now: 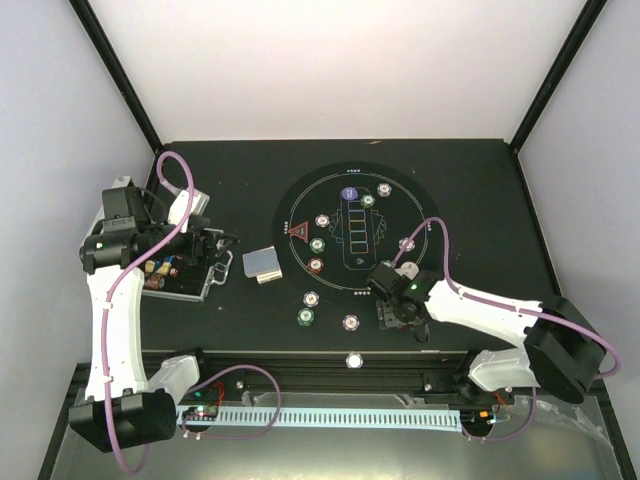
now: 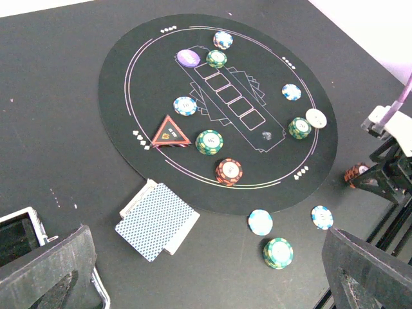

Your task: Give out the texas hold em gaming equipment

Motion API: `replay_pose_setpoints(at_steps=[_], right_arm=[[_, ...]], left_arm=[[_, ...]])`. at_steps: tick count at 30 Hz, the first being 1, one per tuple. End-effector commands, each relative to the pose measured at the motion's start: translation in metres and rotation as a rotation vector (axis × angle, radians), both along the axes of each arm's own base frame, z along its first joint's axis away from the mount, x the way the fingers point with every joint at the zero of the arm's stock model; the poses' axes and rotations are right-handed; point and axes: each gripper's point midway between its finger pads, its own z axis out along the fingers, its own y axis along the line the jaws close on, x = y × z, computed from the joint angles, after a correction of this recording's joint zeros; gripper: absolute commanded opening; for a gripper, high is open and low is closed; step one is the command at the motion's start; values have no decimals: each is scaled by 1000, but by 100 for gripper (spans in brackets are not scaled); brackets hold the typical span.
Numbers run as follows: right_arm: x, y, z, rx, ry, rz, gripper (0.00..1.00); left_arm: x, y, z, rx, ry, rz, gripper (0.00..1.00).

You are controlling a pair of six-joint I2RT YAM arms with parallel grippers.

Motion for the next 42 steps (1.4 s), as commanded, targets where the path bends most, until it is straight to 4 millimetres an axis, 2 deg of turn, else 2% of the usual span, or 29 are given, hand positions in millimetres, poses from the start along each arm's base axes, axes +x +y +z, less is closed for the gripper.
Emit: replay_pose_setpoints(at_steps=[1, 15, 42], right_arm=[[4, 3, -10, 11, -5, -18, 78], [16, -2, -19, 0, 3, -33, 64], [17, -3, -18, -3, 5, -32, 40]], left_arm=[[-2, -3, 6, -15, -21, -20, 99], [2, -1, 5, -13, -17, -15, 99], [5, 1, 3, 0, -18, -6, 99]])
